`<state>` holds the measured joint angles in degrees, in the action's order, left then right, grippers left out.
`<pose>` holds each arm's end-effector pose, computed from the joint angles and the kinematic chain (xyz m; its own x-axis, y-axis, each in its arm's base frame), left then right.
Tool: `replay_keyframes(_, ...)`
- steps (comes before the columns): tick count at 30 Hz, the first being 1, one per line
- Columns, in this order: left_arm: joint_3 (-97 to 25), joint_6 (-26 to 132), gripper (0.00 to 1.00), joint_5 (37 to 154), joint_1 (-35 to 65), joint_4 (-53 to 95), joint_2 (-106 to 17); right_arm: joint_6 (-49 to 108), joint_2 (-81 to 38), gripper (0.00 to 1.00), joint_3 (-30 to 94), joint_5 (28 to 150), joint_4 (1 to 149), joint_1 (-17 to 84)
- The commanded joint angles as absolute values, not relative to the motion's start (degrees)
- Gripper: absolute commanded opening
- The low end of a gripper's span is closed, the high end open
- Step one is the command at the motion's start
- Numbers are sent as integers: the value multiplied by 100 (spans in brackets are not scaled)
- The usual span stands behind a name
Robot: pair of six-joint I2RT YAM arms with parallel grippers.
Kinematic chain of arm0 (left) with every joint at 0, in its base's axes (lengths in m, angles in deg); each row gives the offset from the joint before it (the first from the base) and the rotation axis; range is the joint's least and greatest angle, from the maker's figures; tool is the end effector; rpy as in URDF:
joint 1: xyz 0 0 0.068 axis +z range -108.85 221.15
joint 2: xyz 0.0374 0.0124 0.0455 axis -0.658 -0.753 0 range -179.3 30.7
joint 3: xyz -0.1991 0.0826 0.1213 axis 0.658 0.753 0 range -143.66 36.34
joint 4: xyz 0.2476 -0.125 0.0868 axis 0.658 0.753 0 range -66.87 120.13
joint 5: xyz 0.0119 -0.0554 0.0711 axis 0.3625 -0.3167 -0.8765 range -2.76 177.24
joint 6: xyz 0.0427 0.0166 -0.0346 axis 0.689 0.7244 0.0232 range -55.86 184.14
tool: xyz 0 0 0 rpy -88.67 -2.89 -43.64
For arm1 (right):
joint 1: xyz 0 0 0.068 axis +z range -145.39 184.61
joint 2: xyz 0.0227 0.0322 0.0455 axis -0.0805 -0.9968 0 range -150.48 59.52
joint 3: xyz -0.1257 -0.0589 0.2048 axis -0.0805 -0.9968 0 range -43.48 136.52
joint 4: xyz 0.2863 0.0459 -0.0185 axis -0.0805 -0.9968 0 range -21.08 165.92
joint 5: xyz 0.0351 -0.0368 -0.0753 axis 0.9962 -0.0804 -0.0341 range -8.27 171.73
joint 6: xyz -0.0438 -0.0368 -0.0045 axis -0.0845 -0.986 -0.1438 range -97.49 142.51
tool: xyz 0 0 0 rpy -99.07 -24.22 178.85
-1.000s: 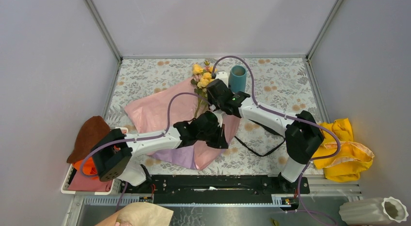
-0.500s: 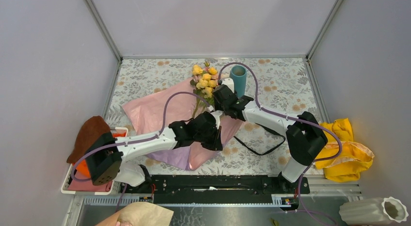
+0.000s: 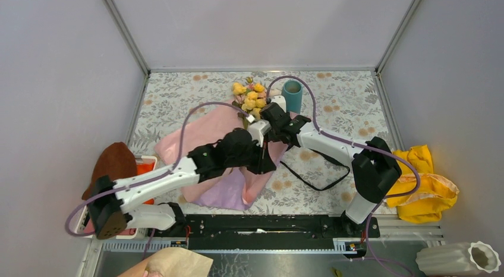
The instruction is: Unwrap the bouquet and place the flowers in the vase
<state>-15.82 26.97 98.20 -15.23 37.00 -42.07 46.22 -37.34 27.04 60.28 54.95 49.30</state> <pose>0.1724 -0.2731 0.2349 -0.7962 0.1261 -0.5918 0.5312 0.6140 -0.5838 0.2934 0.2694 0.1987 -0.6707 -0.1371 -0.7290 -0.2278 0.9734 0.0265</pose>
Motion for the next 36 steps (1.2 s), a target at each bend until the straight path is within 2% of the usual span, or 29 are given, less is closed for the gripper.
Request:
replay_keyframes(1, -2164, 3101, 15, 9046, -1501, 3555, -3285, 4657, -3684, 64, 2597, 6096, 5442, 4979)
replay_keyframes(6, -2101, 3105, 38, 7745, -1369, 4013, -2751, 4751, -3435, 64, 2187, 6042, 5443, 4979)
replay_keyframes(12, -1591, 2833, 41, 7914, -888, 3958, -3059, 4761, -2963, 64, 1806, 5830, 5303, 4979)
replay_keyframes(18, -1154, 2644, 36, 8063, -756, 3732, -3721, 4757, -2593, 64, 1690, 5542, 5090, 4979)
replay_keyframes(27, -761, 2655, 30, 7998, -648, 3805, -4220, 4766, -2519, 64, 1757, 5756, 5181, 4979)
replay_keyframes(34, -280, 2603, 8, 8988, -640, 3811, -4745, 4645, -2591, 64, 2018, 5779, 5162, 4979)
replay_keyframes(36, -105, 2567, 5, 9072, -640, 3869, -4767, 4597, -2591, 64, 2089, 5799, 5189, 4978)
